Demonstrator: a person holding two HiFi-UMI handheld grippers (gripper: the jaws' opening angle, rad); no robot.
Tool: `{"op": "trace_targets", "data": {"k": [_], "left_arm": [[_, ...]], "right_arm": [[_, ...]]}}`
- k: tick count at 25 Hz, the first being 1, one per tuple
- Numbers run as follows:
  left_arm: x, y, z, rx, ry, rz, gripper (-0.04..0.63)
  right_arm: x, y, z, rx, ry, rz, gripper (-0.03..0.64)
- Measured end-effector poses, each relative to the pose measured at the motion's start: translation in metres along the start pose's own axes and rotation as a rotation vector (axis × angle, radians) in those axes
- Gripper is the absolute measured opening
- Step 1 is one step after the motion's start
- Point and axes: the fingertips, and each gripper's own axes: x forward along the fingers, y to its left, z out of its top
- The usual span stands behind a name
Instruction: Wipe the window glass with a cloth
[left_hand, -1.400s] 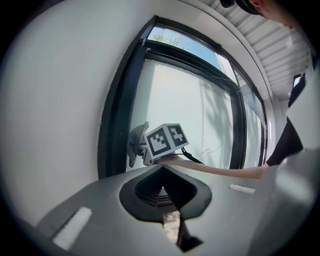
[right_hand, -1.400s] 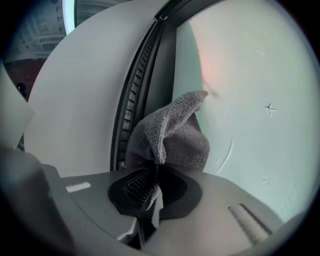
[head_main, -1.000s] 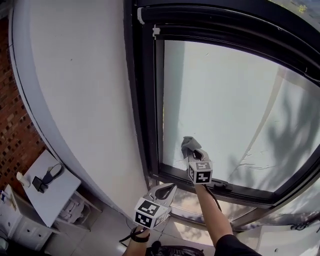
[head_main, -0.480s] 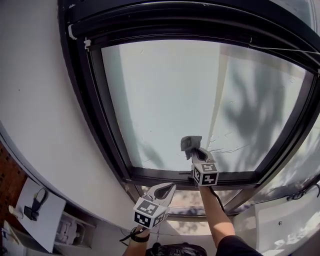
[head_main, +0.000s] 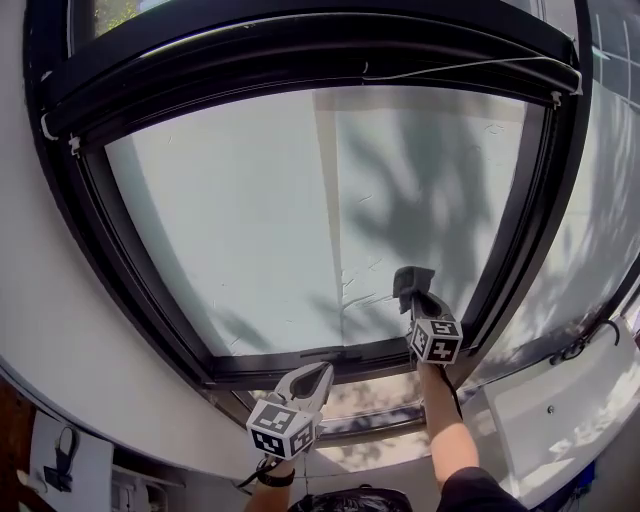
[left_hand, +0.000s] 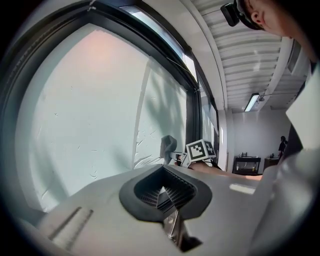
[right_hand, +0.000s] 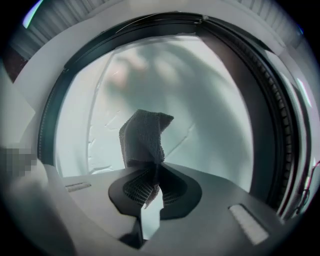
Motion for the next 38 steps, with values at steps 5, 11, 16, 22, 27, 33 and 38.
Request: {"op": "trace_targets", "data": {"k": [5, 11, 16, 22, 27, 33, 38], "left_arm": [[0.026, -0.020, 0.010, 0.004, -0.019, -0.017, 0.000], [0.041, -0.043, 0.007, 0.023, -0.008, -0.033, 0.000], [0.041, -0.037, 0.001, 0.021, 0.017, 0.027, 0.000], [0.016, -0.012, -0.003, 0.049, 0.025, 0.120, 0.000], [-0.039, 0.025, -0.008, 0.012, 0.012, 0.236, 0.000], [-0.127, 0.080, -0.003, -0.032, -0.035, 0.418, 0.000], [-0.214, 0.111, -0.002, -0.070, -0.086, 0.602, 0.000]], "right_arm": [[-0.015, -0.083, -0.002, 0.041, 0.020, -0.104, 0.018], [-0.037, -0.163, -0.014, 0.119, 0.028, -0.296, 0.018], [-0.032, -0.155, -0.013, 0.157, -0.005, -0.252, 0.018], [-0.001, -0.035, 0.005, 0.065, -0.070, 0.050, 0.018], [0.025, 0.105, -0.004, 0.010, -0.042, 0.289, 0.018], [0.041, 0.285, -0.029, 0.014, 0.013, 0.556, 0.018], [0.032, 0.432, -0.060, -0.033, 0.070, 0.773, 0.019]]}}
